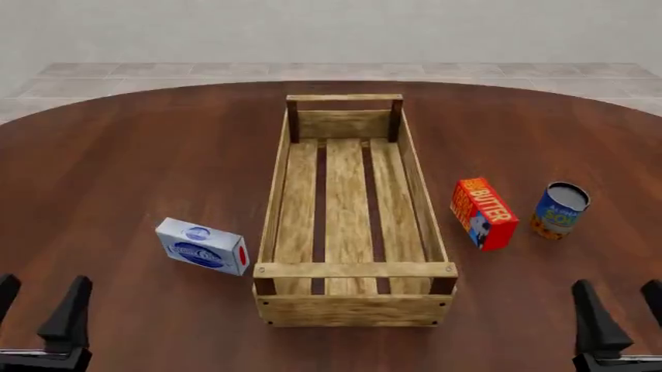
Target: Pick up the cream cheese and put it in the tray.
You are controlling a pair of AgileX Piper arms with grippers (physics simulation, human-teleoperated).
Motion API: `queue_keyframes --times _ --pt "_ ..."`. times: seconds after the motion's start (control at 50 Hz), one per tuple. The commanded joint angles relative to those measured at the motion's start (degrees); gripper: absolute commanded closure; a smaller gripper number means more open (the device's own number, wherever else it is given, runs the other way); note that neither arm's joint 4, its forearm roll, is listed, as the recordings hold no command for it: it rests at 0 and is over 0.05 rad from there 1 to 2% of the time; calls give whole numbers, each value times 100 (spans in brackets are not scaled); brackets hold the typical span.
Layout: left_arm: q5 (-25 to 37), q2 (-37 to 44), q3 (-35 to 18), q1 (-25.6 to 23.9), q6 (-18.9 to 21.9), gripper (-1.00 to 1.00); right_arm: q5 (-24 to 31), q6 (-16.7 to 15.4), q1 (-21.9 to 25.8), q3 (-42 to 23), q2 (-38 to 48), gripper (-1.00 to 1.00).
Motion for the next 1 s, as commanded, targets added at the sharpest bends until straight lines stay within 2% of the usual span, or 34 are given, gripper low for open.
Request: queue_keyframes --times 0.02,0.08,0.18,0.42,0.5,0.68,0.84,1.0 --pt "291 -274 -11 -45 -332 -100 -101 -152 92 -9 0 -100" --pt "279 -245 -10 -60 -339 -100 -69 -85 81 1 9 -100" --pt "148 -36 -8 -56 -438 -100 -89 -154 88 -21 0 -100" --pt "215 -56 -6 -235 -327 -100 -80 -87 74 1 21 -100" --pt "416 -82 -169 -240 -369 -100 -107 -151 81 -4 5 -100" --pt "398 39 -242 -189 -562 -100 -98 -147 77 -10 3 -100" --pt "726 74 -662 -314 -441 -100 -104 -144 72 -2 4 -100" --pt "428 466 -673 -416 -388 -100 -91 -144 70 -14 2 -100"
